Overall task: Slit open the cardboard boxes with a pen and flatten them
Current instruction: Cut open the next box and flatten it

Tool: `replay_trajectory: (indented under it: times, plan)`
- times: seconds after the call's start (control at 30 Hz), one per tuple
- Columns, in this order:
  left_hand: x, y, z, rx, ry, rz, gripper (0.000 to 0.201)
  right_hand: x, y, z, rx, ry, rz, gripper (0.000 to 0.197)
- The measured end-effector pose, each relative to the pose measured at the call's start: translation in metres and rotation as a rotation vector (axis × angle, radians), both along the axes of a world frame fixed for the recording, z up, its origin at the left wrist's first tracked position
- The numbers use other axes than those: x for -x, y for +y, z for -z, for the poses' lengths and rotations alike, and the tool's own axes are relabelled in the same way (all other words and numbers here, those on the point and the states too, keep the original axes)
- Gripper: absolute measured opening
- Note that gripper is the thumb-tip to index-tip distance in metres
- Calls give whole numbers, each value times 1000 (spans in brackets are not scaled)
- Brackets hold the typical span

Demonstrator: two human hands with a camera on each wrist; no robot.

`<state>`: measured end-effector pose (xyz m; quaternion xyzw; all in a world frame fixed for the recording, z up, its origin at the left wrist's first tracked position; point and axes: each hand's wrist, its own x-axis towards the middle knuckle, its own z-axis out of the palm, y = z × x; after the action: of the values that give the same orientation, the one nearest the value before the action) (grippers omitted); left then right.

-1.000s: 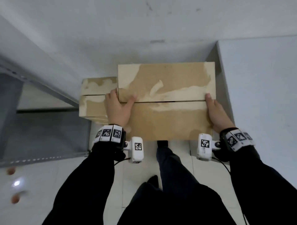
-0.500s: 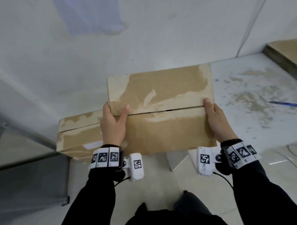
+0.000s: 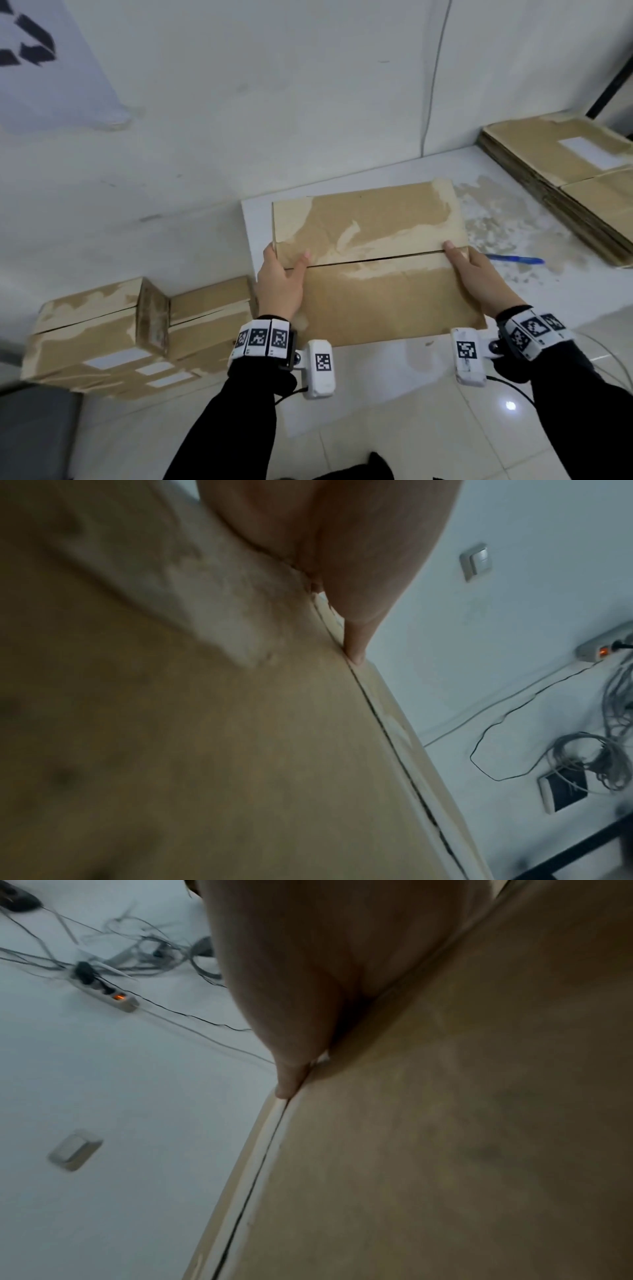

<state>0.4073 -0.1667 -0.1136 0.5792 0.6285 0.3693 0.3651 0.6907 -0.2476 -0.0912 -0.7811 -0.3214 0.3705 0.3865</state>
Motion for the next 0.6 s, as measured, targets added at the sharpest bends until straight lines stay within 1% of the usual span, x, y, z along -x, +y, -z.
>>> replay_trajectory:
  times: [0.03, 0.07, 0.1, 0.13, 0.17, 0.2, 0.27, 0.3, 0.33, 0.4, 0.43, 0.47, 0.53, 0.57, 0.6]
  plan:
    - [-11, 2, 1, 0, 14, -16, 63, -18, 7, 15, 20, 7, -3, 107]
    - [-20, 4, 2, -3, 38, -35, 65, -28, 13, 20, 29, 25, -6, 110]
    - [-27, 6, 3, -7, 67, -47, 66, -34, 20, 22, 35, 33, -3, 106]
    - [-32, 10, 3, -9, 97, -52, 65, -38, 26, 22, 28, 40, -8, 98]
    - [-36, 15, 2, 7, 127, -51, 63, -42, 33, 23, 24, 52, -20, 89]
    - [-38, 21, 1, 42, 158, -46, 62, -45, 40, 24, 29, 65, -26, 84]
    - [-41, 37, 0, 129, 202, -32, 64, -52, 55, 31, 64, 103, -43, 90]
    - [-42, 45, 0, 158, 209, -23, 64, -55, 63, 32, 84, 149, -42, 90]
    - [-44, 54, 0, 180, 215, -1, 62, -56, 68, 30, 96, 196, -28, 82]
    - [-50, 72, -6, 214, 230, 73, 58, -58, 74, 30, 101, 285, 44, 58]
    - [-55, 81, -13, 223, 246, 124, 57, -60, 74, 34, 95, 324, 86, 51]
    - [-61, 90, -21, 223, 283, 178, 59, -63, 72, 40, 84, 356, 132, 53]
    - [-79, 102, -44, 164, 388, 260, 64, -68, 67, 49, 70, 394, 239, 70]
    - [-90, 104, -57, 116, 406, 283, 63, -69, 64, 52, 51, 412, 287, 71]
    - [-104, 102, -70, 73, 390, 298, 60, -67, 59, 49, 25, 463, 322, 64]
